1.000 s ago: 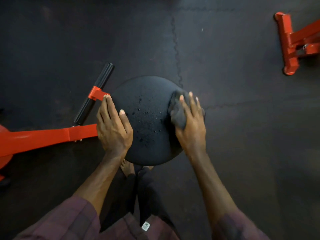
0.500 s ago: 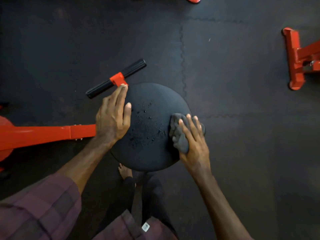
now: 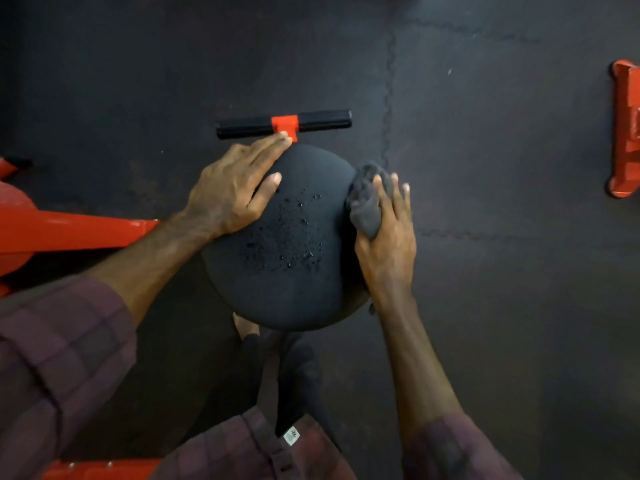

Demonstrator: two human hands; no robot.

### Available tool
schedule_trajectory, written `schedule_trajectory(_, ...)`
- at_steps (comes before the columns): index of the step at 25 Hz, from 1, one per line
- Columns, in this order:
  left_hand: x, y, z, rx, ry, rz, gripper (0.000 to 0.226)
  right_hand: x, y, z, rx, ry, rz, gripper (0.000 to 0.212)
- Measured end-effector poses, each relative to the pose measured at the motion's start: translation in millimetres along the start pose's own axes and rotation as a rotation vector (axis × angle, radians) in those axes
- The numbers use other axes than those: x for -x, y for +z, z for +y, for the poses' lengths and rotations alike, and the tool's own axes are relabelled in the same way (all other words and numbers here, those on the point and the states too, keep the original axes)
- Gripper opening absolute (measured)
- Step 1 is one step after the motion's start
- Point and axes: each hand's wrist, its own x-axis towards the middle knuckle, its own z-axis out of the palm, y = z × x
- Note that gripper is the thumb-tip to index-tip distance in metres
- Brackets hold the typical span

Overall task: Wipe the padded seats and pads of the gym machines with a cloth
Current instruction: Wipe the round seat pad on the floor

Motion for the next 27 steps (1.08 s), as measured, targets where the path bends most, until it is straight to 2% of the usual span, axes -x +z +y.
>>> schedule_trajectory(2,-6.0,-2.2,-1.5,0.003,0.028,-0.029,0.061,13.0,-0.8,4.0,0.041,-0.11,0.035,0.075)
schedule_trajectory(4,-12.9,-3.7,-2.0,-0.012,0.086,-0.051,0.061,75.5,-1.4,19.1,0.029,-0.261,-0.017,0.066)
schedule_trajectory(5,-17.7,-4.0,-2.5,-0.03,0.12,-0.062,0.06,93.0,-4.6,25.0,-0.003,-0.276,-0.032,0.065)
schedule_trajectory(7,-27.3,-4.1,-5.0,-0.064,0.205,-0.088,0.059,71.9,-0.8,26.9,-0.073,-0.152,-0.01,0.07)
schedule_trajectory(9,-35.4,-2.4,-7.3,-0.091,0.282,-0.107,0.06,15.3,0.8,5.4,-0.089,0.035,0.008,0.075)
schedule_trajectory(11,-43.6,-2.4,-3.2,-0.134,0.333,-0.129,0.061,2.7,0.5,-2.5,-0.025,0.0,0.023,0.078)
schedule_trajectory(13,-46.4,-4.2,0.5,-0.182,0.335,-0.131,0.06,47.0,4.1,13.4,0.017,-0.153,0.027,0.075)
schedule_trajectory(15,-27.1,-4.4,-0.1,-0.103,0.143,0.042,0.055,92.8,-2.1,26.4,-0.011,-0.196,-0.025,0.075)
schedule_trajectory(18,54.8,12.6,9.1,0.236,-0.471,0.471,0.049,34.1,-1.3,12.5,-0.022,-0.038,-0.006,0.082)
schedule_trajectory(20,103.8,33.6,33.9,0.504,-0.83,0.548,0.052,-5.3,-2.1,-3.6,0.023,-0.027,-0.011,0.08)
schedule_trajectory(21,114.6,43.4,46.7,0.603,-0.915,0.539,0.053,-1.1,-2.0,-3.9,0.047,-0.078,0.004,0.078)
schedule_trajectory(24,108.0,51.7,60.4,0.656,-0.914,0.61,0.05,75.3,-3.1,13.5,0.037,-0.208,-0.039,0.075)
schedule_trajectory(25,104.0,50.5,56.9,0.64,-0.879,0.621,0.049,85.1,-4.9,19.9,0.01,-0.175,-0.048,0.079)
schedule_trajectory(27,101.6,49.3,48.3,0.628,-0.798,0.614,0.049,50.6,-1.3,16.4,-0.019,-0.097,-0.024,0.084)
